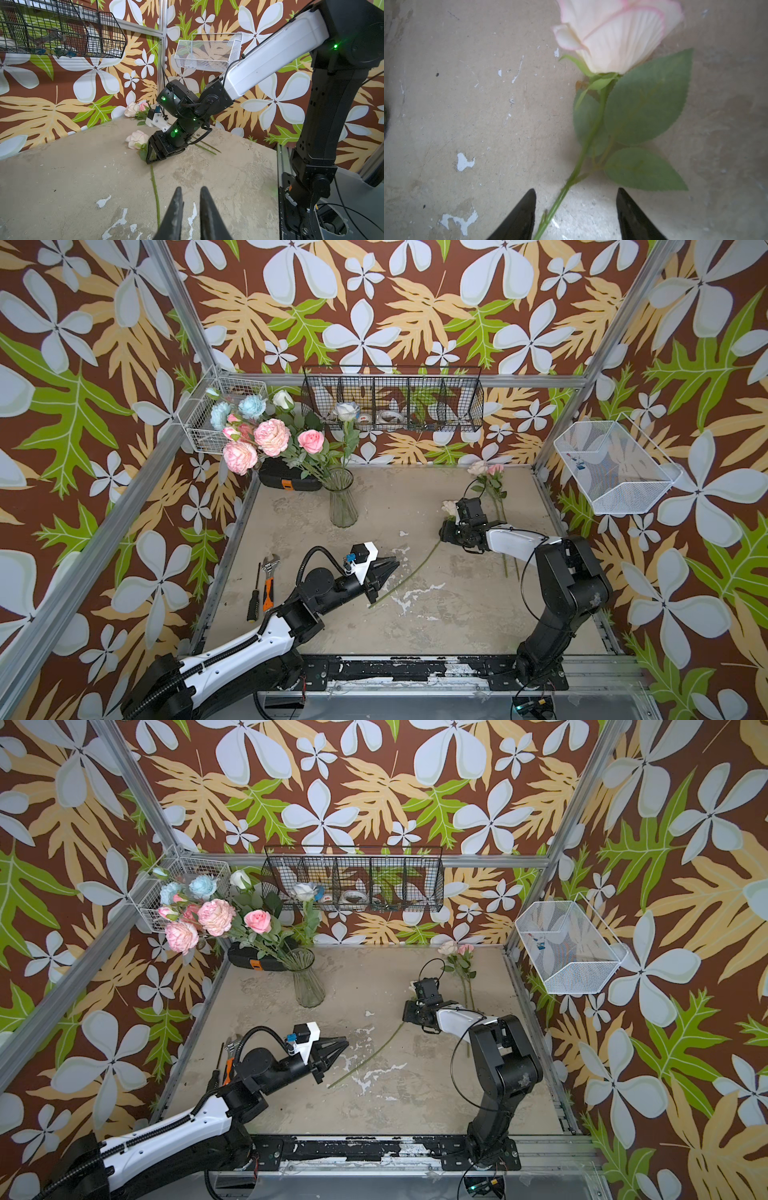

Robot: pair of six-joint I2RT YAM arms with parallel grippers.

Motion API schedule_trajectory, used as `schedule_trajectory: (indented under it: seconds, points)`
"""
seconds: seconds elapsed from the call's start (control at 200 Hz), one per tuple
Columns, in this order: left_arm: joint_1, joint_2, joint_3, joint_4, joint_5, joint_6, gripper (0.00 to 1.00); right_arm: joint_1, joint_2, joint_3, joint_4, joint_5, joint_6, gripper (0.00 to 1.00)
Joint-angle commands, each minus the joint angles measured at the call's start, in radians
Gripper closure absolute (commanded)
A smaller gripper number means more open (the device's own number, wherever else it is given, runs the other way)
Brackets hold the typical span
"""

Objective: Pick out pink flowers from the vase
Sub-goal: Move the flower to the center of the board.

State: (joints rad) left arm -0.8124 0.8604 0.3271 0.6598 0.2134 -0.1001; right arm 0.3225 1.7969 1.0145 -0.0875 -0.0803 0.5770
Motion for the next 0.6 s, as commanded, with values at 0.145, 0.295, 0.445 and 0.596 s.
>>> schedule_trajectory:
  seconds: [0.145, 0.295, 0.445, 0.596]
  points:
    - [0.001, 0.021, -0.002, 0.052, 0.012, 0.005, 0.57, 0.043, 0.06, 0.02, 0.04, 0.02, 0.073, 0.47]
    - [0.001, 0.024, 0.001, 0.054, 0.014, 0.005, 0.56, 0.049, 0.116, 0.069, 0.039, 0.043, 0.077, 0.73]
    - [0.001, 0.006, -0.006, 0.051, 0.014, 0.003, 0.55, 0.038, 0.166, 0.17, -0.021, 0.131, 0.035, 1.0]
    - [0.001, -0.017, -0.017, 0.048, 0.0, 0.007, 0.54, -0.001, 0.242, 0.327, -0.109, 0.2, -0.039, 1.0]
